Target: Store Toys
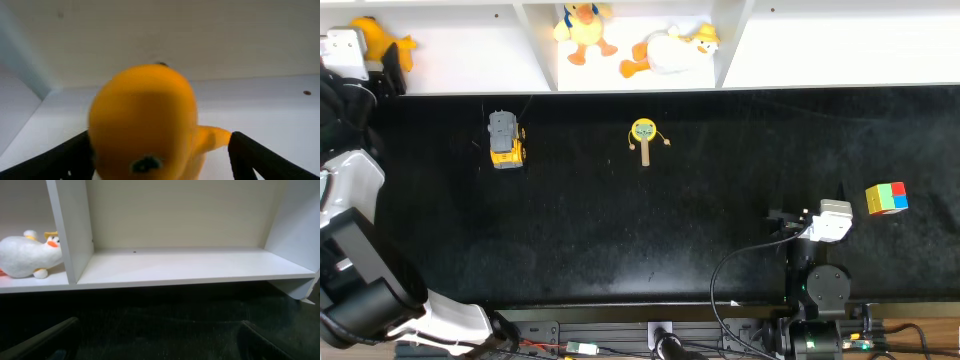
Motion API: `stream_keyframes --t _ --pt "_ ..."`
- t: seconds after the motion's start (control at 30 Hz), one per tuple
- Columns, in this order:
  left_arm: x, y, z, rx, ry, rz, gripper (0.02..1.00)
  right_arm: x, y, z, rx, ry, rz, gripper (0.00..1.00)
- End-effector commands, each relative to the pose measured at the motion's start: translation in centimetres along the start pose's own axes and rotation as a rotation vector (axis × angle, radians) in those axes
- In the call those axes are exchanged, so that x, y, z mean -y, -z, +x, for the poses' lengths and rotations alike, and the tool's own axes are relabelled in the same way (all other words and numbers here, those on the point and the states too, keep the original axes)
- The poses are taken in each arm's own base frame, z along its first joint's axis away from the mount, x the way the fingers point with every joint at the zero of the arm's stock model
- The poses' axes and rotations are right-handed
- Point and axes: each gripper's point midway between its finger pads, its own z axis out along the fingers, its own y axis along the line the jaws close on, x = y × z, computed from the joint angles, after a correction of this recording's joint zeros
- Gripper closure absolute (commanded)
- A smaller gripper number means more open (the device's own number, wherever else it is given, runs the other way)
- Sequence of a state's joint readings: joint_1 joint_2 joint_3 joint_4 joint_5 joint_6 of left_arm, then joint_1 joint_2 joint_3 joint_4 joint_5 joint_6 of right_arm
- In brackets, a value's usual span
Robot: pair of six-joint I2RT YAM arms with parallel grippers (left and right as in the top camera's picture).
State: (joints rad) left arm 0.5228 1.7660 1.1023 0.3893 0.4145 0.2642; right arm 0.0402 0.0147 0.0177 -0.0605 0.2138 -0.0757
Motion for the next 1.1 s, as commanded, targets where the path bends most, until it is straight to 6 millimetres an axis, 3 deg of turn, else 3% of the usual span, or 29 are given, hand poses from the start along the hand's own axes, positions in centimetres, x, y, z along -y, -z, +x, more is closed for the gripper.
stream_keyframes --t 0.03,0.1,0.53,0.9,1.1 --pt "0.5 -0.7 0.1 -0.001 0.002 0.015 0.082 -0.1 0.0 0.3 0.003 -0.001 -0.002 0.007" --pt "0.6 -0.7 0.1 -0.001 0.002 0.016 0.018 -0.1 0.0 0.3 0.003 -0.001 -0.002 0.005" --pt "0.4 -0.1 0.4 -0.04 0.015 -0.001 0.02 -0.1 0.0 0.3 0.003 -0.001 -0.002 0.005" --pt "1.5 3.0 -0.1 -0.138 -0.047 0.021 0.02 -0.1 0.0 0.3 0.003 -0.001 -0.002 0.005" --pt "1.5 6.4 0.1 -0.25 -0.054 -0.028 0.02 -0.1 0.0 0.3 0.003 -0.002 -0.001 0.007"
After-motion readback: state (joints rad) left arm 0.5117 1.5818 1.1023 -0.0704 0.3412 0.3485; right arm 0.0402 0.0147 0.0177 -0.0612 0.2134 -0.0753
